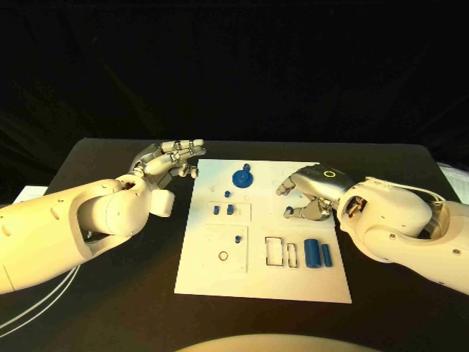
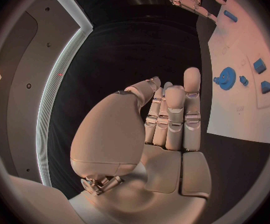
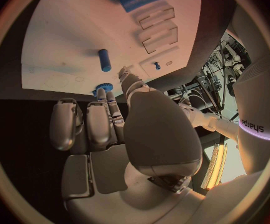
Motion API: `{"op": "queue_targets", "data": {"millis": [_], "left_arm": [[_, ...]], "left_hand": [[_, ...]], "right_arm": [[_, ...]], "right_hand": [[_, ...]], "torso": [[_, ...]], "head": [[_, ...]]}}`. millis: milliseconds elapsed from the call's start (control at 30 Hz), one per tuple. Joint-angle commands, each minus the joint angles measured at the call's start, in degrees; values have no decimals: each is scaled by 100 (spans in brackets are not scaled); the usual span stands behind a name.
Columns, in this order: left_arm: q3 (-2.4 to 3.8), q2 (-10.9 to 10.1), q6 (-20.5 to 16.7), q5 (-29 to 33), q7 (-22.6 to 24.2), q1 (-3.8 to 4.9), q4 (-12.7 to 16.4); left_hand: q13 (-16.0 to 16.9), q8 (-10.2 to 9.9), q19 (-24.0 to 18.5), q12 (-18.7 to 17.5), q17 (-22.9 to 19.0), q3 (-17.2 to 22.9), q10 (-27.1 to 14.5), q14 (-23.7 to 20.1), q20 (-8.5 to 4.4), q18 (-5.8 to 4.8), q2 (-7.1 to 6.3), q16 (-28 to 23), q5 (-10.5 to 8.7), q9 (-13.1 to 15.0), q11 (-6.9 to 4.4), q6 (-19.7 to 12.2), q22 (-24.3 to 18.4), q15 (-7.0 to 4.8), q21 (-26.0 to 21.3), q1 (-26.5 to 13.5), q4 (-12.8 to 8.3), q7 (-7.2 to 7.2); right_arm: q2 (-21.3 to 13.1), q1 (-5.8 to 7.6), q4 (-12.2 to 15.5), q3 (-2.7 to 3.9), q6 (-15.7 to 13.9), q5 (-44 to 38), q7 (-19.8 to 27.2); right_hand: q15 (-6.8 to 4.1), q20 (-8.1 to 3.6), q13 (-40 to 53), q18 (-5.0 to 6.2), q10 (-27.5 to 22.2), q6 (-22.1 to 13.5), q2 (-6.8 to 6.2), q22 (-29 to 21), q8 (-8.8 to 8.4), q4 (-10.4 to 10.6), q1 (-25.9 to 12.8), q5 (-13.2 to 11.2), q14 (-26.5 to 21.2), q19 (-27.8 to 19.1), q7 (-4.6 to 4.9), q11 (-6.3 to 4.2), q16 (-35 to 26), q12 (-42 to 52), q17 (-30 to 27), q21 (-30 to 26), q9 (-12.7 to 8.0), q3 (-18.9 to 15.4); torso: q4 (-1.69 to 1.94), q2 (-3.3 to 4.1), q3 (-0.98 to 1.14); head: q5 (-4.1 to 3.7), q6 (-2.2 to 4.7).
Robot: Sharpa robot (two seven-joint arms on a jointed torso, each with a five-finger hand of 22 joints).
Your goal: Assemble the parts on the task board
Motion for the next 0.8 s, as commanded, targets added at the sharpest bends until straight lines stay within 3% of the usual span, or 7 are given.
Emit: {"op": "queue_targets", "data": {"millis": [33, 233, 800], "left_arm": [[1, 9, 132, 20, 11, 1, 17], [0, 15, 143, 20, 8, 1, 14], [-1, 2, 142, 20, 6, 1, 17]], "left_hand": [[-5, 27, -36, 24, -6, -32, -33, -52, -1, 90, 39, -18, -1, -7, -7, -33, -5, -1, -36, -29, -13, 2], [-5, 27, -36, 24, -6, -32, -33, -52, -1, 90, 39, -18, -1, -7, -7, -33, -5, -1, -36, -29, -13, 2], [-4, 34, -33, 36, -9, -35, -39, -54, 0, 91, 48, -15, 0, -5, -7, -35, -6, -2, -38, -16, -26, 1]], "right_arm": [[-18, 5, -2, -1, 337, -110, -172], [14, -25, -20, -12, 462, -120, -107], [249, -137, -300, -32, 707, -129, 32]], "right_hand": [[-52, -53, 12, 20, 64, 10, 23, 6, 7, -7, 73, 19, 149, 3, -53, -39, -17, 44, 6, -26, 1, -43], [-64, -68, 21, 10, 339, 117, 127, 38, 21, 6, 164, 31, 163, 35, -74, -56, 2, 186, 30, -7, 11, -38], [-60, -69, -1, -8, 1022, 672, 414, 119, 120, 53, 322, 0, 180, 102, -64, -135, 54, 308, 83, 43, 68, 292]], "torso": [[1, 3, 1], [16, 4, -2], [8, 4, 0]], "head": [[-4, 0], [-13, 4], [21, -32]]}}
